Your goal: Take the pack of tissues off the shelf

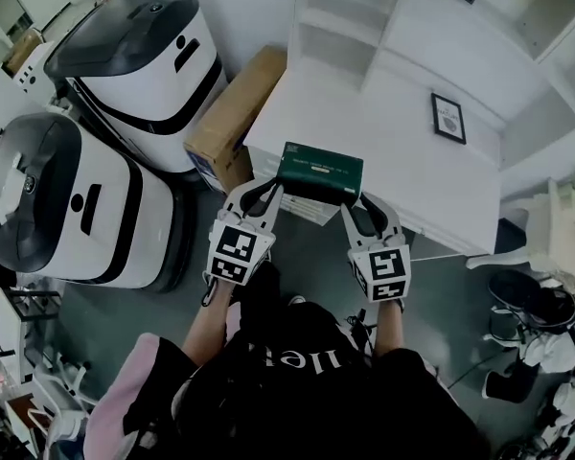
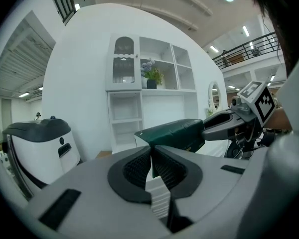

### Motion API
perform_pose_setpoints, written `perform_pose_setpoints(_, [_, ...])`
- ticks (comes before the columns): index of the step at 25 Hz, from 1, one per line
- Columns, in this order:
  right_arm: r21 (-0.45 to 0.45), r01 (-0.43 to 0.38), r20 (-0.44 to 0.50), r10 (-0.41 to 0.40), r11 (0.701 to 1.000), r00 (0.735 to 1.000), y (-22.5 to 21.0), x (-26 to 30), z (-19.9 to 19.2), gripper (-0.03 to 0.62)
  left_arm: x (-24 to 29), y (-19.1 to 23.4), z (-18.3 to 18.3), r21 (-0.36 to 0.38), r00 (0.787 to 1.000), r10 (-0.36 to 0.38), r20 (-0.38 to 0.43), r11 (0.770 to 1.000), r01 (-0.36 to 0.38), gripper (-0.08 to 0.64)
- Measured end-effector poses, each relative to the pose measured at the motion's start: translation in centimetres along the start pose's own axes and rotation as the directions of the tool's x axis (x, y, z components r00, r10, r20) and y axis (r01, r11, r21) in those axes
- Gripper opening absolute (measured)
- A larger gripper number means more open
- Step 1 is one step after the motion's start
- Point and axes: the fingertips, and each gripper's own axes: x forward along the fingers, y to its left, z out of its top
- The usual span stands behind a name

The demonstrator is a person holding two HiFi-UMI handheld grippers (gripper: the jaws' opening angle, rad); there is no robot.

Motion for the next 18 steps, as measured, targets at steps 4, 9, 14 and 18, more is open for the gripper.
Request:
perform_pose_setpoints(4, [-0.003, -0.015, 0.020, 0.015, 1.000, 1.000, 1.0, -2.4, -0.7, 0.153, -2.1, -2.2, -0.2, 0.008, 1.000, 0.023, -0.006, 1.000, -0.023, 0.037])
perform_pose_setpoints(9, [0.000, -0.027, 0.038, 0.027, 1.000, 0.999, 2.1, -4.7, -1.3, 0.153, -4.0, -4.1, -0.3, 0.018, 0.999, 0.042, -0.008, 0.999, -0.042, 0.037])
perform_pose_setpoints(14, [-0.005, -0.035, 0.056, 0.035, 0.999, 0.998, 2.8, -6.1, -1.0, 0.152, -5.3, -5.1, -0.1, 0.022, 0.998, 0.056, -0.001, 0.998, -0.056, 0.037])
perform_pose_setpoints(18, [-0.011, -0.037, 0.063, 0.037, 0.999, 0.997, 3.5, -6.9, -1.0, 0.152, -6.4, -5.7, -0.1, 0.023, 0.998, 0.062, 0.005, 0.998, -0.062, 0.037])
